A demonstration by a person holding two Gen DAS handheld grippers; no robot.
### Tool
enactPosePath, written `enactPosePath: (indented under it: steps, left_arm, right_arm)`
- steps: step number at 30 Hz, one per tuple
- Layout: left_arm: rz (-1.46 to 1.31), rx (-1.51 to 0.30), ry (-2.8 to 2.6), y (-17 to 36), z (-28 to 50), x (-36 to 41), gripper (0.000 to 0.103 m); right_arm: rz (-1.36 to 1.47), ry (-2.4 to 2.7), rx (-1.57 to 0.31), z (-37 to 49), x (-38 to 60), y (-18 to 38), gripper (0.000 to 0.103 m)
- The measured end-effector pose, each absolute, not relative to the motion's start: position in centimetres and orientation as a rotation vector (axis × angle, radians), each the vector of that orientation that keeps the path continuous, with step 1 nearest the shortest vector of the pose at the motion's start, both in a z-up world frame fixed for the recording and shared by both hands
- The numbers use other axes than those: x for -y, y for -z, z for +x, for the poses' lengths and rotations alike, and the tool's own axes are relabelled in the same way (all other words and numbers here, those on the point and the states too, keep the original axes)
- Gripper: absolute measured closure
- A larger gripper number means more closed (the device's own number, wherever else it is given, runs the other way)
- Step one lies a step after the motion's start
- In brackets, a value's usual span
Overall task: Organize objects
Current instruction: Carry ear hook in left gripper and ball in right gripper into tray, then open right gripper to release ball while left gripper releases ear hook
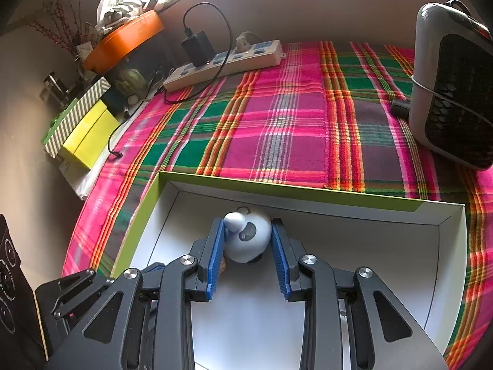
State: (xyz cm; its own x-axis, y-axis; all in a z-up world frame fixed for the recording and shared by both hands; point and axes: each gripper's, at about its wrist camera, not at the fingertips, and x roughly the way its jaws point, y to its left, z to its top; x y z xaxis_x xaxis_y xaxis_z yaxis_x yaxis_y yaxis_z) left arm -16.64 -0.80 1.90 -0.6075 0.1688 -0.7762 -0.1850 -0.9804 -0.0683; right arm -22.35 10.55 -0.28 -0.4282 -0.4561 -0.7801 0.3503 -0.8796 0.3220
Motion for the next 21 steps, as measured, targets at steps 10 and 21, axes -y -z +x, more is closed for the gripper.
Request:
enactPosePath:
  steps: [10, 21]
  left_arm:
    - [-1.276, -0.019, -2.650, -1.94, -16.60, 0.76, 0.076]
    - [-1.263, -0.002, -2.663, -2.34, -16.16, 0.84, 0.069]
  right_arm:
    - [1.315, 2.317, 0.157, -22.27, -10.52, 0.30, 0.071]
    - [1.295, 2.343, 0.153, -21.89, -10.63, -0.09, 0.059]
